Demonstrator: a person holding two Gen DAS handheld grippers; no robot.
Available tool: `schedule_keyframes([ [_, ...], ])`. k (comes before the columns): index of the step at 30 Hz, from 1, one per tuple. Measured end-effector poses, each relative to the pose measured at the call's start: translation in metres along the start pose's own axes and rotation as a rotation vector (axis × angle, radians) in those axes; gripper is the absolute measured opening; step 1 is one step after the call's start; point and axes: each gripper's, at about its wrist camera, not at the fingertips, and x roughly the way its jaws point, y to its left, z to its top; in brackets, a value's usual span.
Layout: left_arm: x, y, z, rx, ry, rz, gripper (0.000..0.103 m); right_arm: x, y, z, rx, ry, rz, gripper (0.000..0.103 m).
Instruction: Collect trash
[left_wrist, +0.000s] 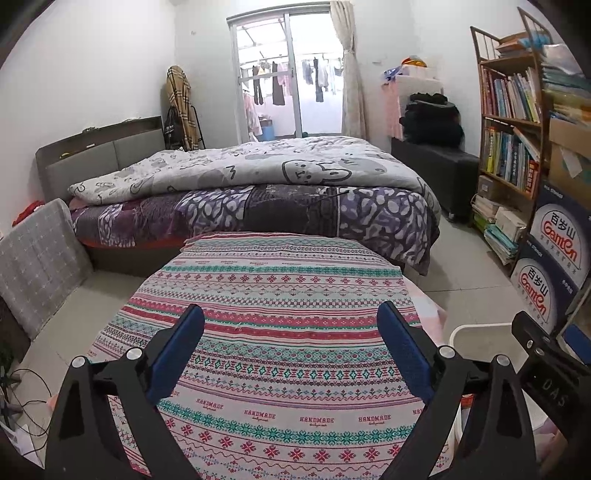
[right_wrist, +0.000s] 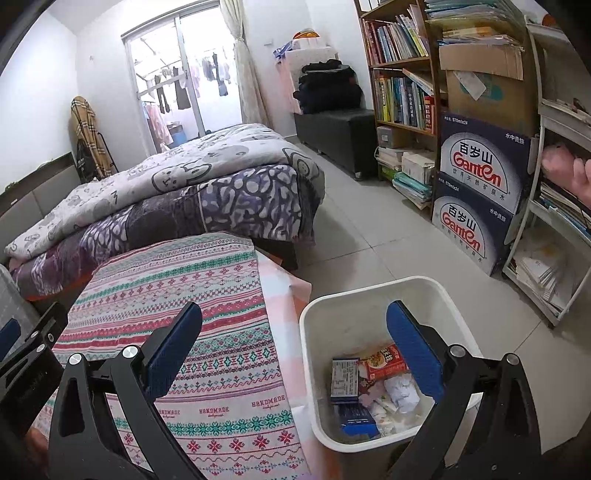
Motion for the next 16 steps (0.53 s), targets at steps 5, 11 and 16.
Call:
schedule_keyframes([
  [5, -0.0008, -0.0025, -0.0005, 0.008, -0.002, -0.007, 0.091, -0.0002, 0.0003, 0.0000, -0.001, -0.003, -0.001, 0.096],
  [11, 0.0002, -0.0014, 0.0003, -0.009, 0.011, -0.019, 0.092, -0.0008, -0.0021, 0.0021, 0.000, -0.007, -0.007, 0.096],
  [16, 0.0006, -0.0007, 0.0006, -0.014, 0.019, -0.022, 0.094, -0.0008, -0.0021, 0.0021, 0.001, -0.005, -0.004, 0.096],
])
